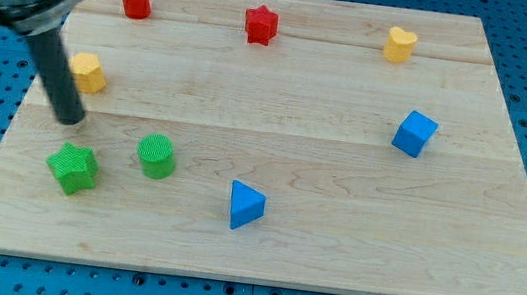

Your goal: Move the green star top right to the green circle

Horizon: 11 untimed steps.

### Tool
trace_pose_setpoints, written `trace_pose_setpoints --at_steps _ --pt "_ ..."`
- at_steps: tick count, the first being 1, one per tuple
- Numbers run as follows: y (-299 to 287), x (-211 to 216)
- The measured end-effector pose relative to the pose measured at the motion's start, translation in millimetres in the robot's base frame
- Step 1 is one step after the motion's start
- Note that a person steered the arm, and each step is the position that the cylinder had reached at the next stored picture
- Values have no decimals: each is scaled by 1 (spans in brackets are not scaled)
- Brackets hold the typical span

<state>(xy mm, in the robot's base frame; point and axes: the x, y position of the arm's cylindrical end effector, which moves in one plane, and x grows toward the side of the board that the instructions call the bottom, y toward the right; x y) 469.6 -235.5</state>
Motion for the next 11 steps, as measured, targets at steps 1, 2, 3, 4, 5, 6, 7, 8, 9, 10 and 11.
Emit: trace_pose_setpoints --at_steps 1,2,3,4,5,6,7,8,9,10,11 --pt "28 49" --pt "48 53" --pt "-2 61" --pt "58 81" --pt "95 81" --pt "85 102" --pt "123 108" --pt "164 60" --pt "191 25" --pt "184 8" --pt "228 -15"
